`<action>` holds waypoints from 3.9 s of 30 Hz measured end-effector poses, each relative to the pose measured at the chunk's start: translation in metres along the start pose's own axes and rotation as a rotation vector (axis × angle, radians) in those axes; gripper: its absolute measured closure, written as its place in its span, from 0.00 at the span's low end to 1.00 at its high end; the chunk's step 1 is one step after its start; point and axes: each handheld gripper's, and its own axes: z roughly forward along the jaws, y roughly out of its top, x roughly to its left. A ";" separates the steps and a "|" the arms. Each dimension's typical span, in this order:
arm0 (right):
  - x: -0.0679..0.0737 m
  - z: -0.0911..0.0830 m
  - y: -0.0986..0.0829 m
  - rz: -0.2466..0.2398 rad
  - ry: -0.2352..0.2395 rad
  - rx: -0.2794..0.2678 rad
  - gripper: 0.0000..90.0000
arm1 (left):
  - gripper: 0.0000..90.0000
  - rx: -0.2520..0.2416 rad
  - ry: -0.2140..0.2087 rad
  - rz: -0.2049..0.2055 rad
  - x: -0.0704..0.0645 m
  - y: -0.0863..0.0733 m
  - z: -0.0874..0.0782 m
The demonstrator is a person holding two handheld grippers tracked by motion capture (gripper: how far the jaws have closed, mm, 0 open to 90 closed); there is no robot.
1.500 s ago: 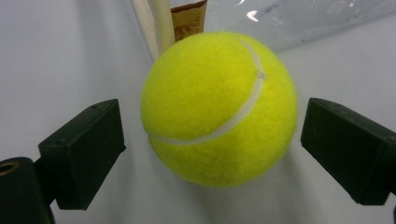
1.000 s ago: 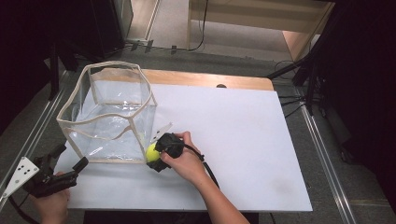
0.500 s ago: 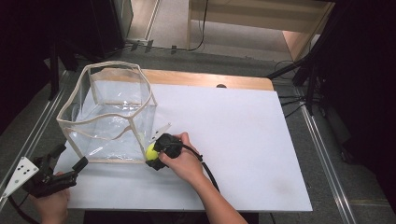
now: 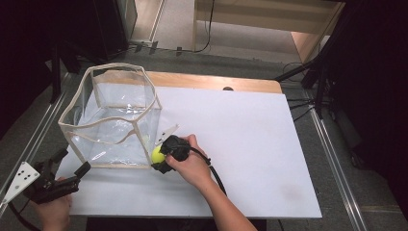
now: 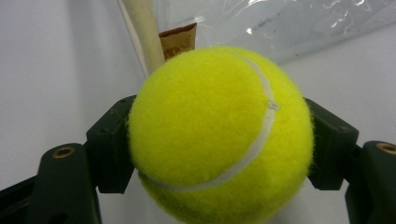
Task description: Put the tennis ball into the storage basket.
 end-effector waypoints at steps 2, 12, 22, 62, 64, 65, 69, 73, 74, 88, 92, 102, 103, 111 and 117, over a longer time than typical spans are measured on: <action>0.000 -0.003 0.001 -0.002 -0.001 0.001 0.26 | 0.07 0.000 0.000 0.000 0.000 0.000 0.000; -0.002 -0.018 0.007 -0.004 -0.007 -0.014 0.26 | 0.07 -0.001 0.000 0.000 0.000 0.000 0.000; -0.004 -0.032 0.011 -0.008 -0.011 -0.017 0.26 | 0.07 -0.001 -0.001 0.003 0.000 0.000 0.000; -0.012 -0.083 0.048 -0.033 0.007 -0.033 0.26 | 0.07 0.002 0.001 0.007 -0.001 0.000 0.001; -0.014 -0.086 0.051 -0.054 0.000 -0.038 0.26 | 0.07 0.003 0.003 0.012 -0.001 0.000 0.001; -0.013 -0.087 0.052 -0.044 0.000 -0.034 0.26 | 0.07 0.004 0.001 0.013 -0.001 0.000 0.001; -0.013 -0.091 0.054 -0.035 -0.004 -0.037 0.26 | 0.07 0.002 0.002 0.008 -0.001 0.000 0.001; -0.014 -0.095 0.057 -0.039 0.009 -0.044 0.26 | 0.07 0.004 0.002 0.013 -0.001 0.000 0.001; -0.015 -0.095 0.058 -0.044 0.007 -0.044 0.26 | 0.07 0.004 0.002 0.013 -0.001 0.000 0.001; -0.014 -0.103 0.072 -0.061 0.012 -0.052 0.26 | 0.07 0.003 0.001 0.013 -0.001 0.000 0.001; -0.014 -0.106 0.077 -0.070 0.014 -0.049 0.26 | 0.07 0.003 0.001 0.011 -0.001 0.000 0.001; -0.015 -0.112 0.084 -0.080 0.033 -0.051 0.26 | 0.07 0.002 0.001 0.007 -0.001 0.000 0.001; -0.015 -0.114 0.085 -0.081 0.030 -0.055 0.26 | 0.07 0.003 0.001 0.009 -0.001 0.000 0.001; -0.017 -0.119 0.089 -0.082 0.021 -0.063 0.26 | 0.07 0.003 0.001 0.009 -0.001 0.000 0.001; -0.018 -0.123 0.093 -0.092 0.018 -0.063 0.26 | 0.07 0.005 0.003 0.013 -0.001 0.000 0.001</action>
